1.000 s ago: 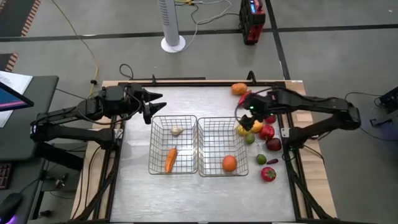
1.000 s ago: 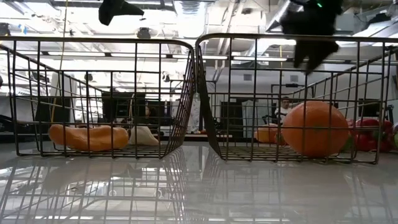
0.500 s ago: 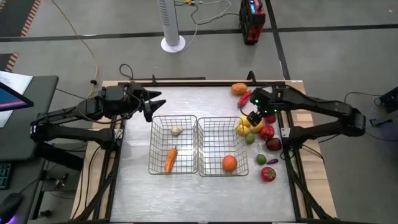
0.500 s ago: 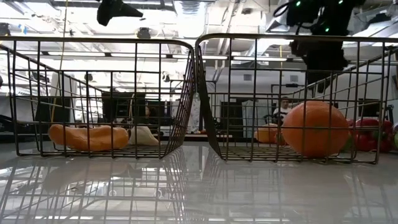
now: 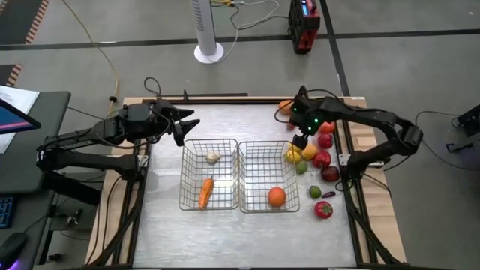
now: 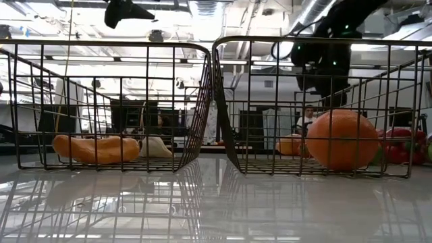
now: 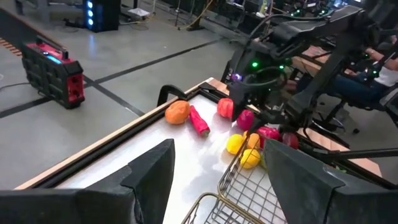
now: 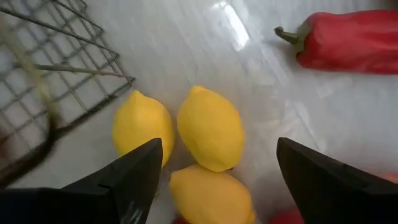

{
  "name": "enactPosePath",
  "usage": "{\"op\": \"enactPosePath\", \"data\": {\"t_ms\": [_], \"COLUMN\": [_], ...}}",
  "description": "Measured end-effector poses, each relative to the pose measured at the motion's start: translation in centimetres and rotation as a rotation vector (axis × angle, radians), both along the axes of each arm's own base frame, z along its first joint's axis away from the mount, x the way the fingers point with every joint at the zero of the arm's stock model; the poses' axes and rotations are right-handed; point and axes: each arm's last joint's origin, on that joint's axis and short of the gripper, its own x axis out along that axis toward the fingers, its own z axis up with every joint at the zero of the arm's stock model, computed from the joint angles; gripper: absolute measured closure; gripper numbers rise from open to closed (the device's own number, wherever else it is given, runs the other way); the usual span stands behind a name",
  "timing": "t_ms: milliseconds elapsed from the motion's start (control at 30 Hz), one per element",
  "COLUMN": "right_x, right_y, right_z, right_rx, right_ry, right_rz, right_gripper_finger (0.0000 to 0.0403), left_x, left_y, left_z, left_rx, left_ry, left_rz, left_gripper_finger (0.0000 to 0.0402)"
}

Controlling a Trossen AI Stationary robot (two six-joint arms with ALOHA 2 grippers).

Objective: Sort produce into baskets
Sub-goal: Put the top yellow lemon into the right basket

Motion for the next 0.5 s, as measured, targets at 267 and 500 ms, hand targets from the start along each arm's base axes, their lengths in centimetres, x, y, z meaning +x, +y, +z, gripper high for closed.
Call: {"op": "enactPosePath", "data": {"t_ms": [267, 500], "right_x": [0.3, 1.4], "right_y": [-1.7, -2.3], "right_z": [-2.3, -4.5], "right_rx": [0.037, 0.107], "right_ry": [0.052, 0.052], "right_rz": [0.112, 0.191], "right_gripper_finger": [0.0039, 0.0051], "left_x": [-0.1, -0.1], "left_y": [0.2, 0.2], "left_z": [-0.1, -0.1], "left_rx": [0.004, 0.007], "left_ry": [0.005, 0.005], "left_rz": [0.069, 0.099], "left_gripper_finger": [0.0168, 0.0168]}}
